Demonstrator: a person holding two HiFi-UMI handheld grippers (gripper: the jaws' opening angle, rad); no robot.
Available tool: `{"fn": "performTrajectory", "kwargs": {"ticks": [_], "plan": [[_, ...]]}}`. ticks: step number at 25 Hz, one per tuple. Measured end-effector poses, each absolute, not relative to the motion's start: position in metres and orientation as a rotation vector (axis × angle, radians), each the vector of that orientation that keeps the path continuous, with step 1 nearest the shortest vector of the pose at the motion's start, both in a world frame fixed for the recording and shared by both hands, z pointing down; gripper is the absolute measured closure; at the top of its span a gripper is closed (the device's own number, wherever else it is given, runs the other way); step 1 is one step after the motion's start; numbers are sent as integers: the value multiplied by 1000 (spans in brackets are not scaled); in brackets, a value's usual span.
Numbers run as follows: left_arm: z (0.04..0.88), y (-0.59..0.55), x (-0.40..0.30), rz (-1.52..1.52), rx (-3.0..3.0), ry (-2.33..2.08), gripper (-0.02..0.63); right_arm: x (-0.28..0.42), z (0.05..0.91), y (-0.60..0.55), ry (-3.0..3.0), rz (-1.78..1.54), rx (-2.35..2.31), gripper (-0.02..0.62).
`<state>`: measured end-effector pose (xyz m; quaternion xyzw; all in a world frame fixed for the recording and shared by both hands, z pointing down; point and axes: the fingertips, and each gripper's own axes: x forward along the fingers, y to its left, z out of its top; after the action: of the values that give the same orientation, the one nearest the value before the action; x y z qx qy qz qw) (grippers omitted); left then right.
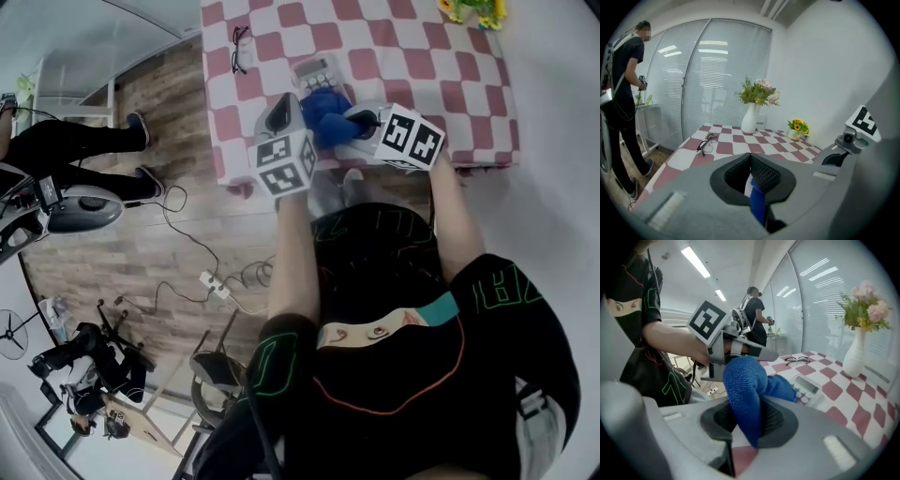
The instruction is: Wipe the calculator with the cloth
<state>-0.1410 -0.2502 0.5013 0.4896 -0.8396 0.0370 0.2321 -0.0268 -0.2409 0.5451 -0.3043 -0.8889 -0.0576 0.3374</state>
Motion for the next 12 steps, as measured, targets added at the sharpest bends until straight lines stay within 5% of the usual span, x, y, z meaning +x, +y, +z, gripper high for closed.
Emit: {"fn": "performTrajectory", "kwargs": {"ticks": [12], "plan": [[446, -271, -161, 60, 1428, -2423, 597, -73, 469, -331, -2608, -141, -449, 494]]}}
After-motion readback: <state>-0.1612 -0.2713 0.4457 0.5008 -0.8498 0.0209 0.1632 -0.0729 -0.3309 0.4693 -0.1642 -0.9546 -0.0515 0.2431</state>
